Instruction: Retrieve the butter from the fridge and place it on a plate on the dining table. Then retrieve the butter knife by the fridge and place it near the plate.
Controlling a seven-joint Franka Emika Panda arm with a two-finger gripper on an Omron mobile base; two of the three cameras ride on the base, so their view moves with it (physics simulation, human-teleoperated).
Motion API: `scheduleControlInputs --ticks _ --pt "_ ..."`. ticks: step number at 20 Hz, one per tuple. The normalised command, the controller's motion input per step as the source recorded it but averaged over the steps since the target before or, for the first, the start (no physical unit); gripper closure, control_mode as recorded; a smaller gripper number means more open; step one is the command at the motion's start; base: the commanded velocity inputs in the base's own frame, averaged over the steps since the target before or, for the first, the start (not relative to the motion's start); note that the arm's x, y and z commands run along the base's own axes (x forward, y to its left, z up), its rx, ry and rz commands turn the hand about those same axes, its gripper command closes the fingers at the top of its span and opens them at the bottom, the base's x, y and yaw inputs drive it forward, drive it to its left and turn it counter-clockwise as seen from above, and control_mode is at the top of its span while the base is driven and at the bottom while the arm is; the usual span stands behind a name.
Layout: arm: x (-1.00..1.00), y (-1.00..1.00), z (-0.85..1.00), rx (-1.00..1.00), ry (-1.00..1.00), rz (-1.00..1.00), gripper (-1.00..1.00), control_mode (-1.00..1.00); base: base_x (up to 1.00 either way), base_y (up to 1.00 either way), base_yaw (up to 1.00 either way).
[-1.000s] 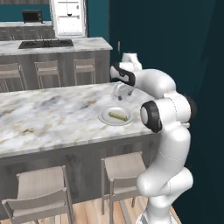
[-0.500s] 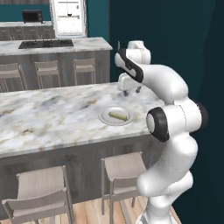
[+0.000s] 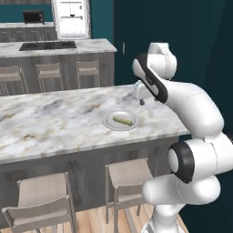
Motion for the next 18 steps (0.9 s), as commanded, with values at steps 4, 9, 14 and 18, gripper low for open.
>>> scheduleControlInputs --ticks 4,9,14,18 --pt "-1.0 0.0 0.35 -0.02 -0.15 -0.13 -1.0 -1.0 0.0 0.0 0.0" --pt "-1.0 0.0 0.27 0.0 -0.2 -0.06 -1.0 -1.0 0.0 0.0 0.0" --pt "-0.99 0.0 0.11 0.0 -0.2 -0.01 -1.0 -1.0 0.0 0.0 0.0" --pt "-0.67 0.0 0.0 0.0 -0.14 0.0 -1.0 -1.0 0.0 0.0 0.0"
